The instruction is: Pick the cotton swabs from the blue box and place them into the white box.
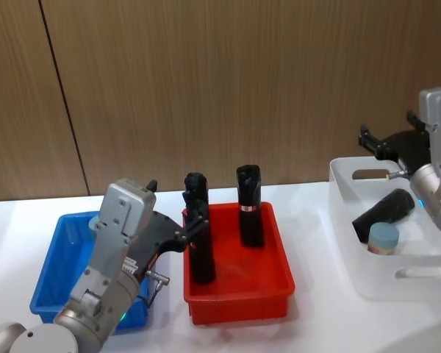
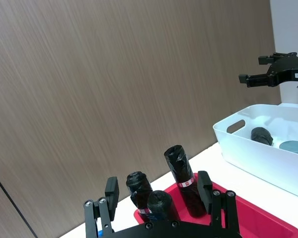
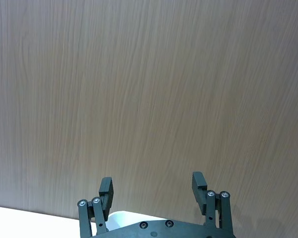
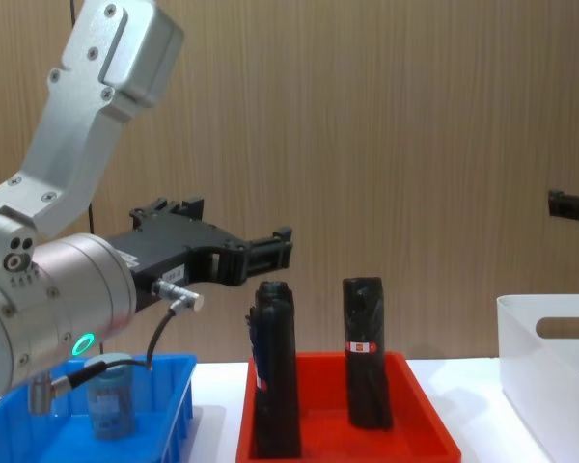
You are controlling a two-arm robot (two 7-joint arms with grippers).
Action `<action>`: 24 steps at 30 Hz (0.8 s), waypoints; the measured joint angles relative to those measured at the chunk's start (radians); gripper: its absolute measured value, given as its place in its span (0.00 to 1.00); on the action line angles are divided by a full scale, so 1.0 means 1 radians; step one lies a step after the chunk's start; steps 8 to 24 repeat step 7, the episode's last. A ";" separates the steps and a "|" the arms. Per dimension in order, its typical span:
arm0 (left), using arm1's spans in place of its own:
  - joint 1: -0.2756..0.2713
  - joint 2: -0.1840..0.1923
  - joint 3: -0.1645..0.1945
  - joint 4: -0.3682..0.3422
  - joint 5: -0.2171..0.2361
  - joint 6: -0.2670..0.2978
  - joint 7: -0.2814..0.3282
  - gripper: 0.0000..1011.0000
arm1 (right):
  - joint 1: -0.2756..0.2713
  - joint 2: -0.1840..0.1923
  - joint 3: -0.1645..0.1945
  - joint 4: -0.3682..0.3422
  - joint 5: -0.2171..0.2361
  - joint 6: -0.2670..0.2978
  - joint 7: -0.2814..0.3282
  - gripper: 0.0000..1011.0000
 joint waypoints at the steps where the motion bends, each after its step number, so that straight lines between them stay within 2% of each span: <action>1: 0.000 0.000 0.000 0.000 0.000 0.000 0.000 0.99 | 0.000 0.000 0.000 0.001 0.000 -0.002 0.000 0.99; 24: 0.000 0.000 0.000 0.000 0.000 0.000 0.000 0.99 | 0.002 -0.001 0.000 0.005 -0.001 -0.006 -0.001 0.99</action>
